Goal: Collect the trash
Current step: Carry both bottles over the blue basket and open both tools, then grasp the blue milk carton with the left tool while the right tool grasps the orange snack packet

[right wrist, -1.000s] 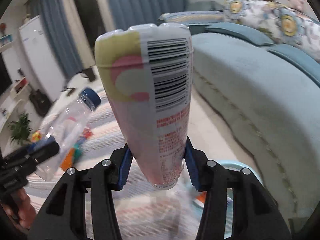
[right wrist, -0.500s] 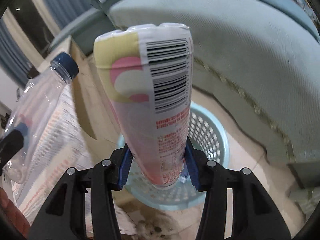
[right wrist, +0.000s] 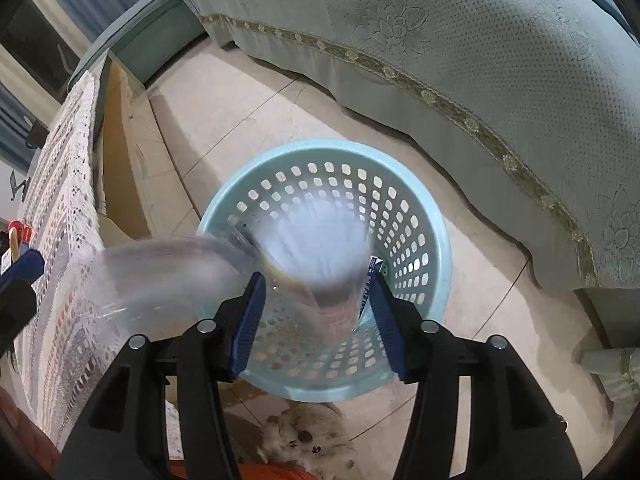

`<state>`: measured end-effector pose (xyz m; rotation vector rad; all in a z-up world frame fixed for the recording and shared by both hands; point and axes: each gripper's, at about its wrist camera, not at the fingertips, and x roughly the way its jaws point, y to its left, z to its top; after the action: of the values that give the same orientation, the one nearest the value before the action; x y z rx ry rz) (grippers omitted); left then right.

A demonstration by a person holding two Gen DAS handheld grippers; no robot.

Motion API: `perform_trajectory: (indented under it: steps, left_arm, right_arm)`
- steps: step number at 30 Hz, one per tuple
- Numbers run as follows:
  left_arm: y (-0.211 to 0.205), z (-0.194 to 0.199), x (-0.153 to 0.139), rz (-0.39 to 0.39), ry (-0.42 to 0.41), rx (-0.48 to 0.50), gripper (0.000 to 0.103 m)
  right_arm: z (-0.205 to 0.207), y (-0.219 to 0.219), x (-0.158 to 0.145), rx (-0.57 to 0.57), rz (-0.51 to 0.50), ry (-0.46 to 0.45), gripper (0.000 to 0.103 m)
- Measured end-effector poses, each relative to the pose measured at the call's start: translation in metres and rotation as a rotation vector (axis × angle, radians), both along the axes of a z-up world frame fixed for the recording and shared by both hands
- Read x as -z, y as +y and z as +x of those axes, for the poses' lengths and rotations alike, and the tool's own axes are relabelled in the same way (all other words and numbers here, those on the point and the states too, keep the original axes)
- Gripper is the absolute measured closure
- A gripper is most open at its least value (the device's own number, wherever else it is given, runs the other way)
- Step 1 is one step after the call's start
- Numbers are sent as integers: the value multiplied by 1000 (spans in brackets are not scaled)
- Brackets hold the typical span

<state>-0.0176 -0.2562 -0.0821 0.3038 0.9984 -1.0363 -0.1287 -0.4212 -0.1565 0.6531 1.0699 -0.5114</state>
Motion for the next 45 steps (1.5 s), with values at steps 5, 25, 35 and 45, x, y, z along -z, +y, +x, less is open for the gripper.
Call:
perform_trajectory:
  steps: [5,25,35,45]
  left_arm:
    - [23,3,-6,-16,7,-18,44]
    - [194,44,-111,-197,-129,-354,40]
    - [323,105,-119,-159,-192,-678,33]
    - [407,177,-75,-115,-90,-867,33]
  right_arm:
    - [-4,-1,-6,4,5,-17,50]
    - [51,127,-149,-309,-199,-403,51]
    - [147,249,-171,-571,-241,-435,50]
    - [220,352,-124,-756,-191,-358,50]
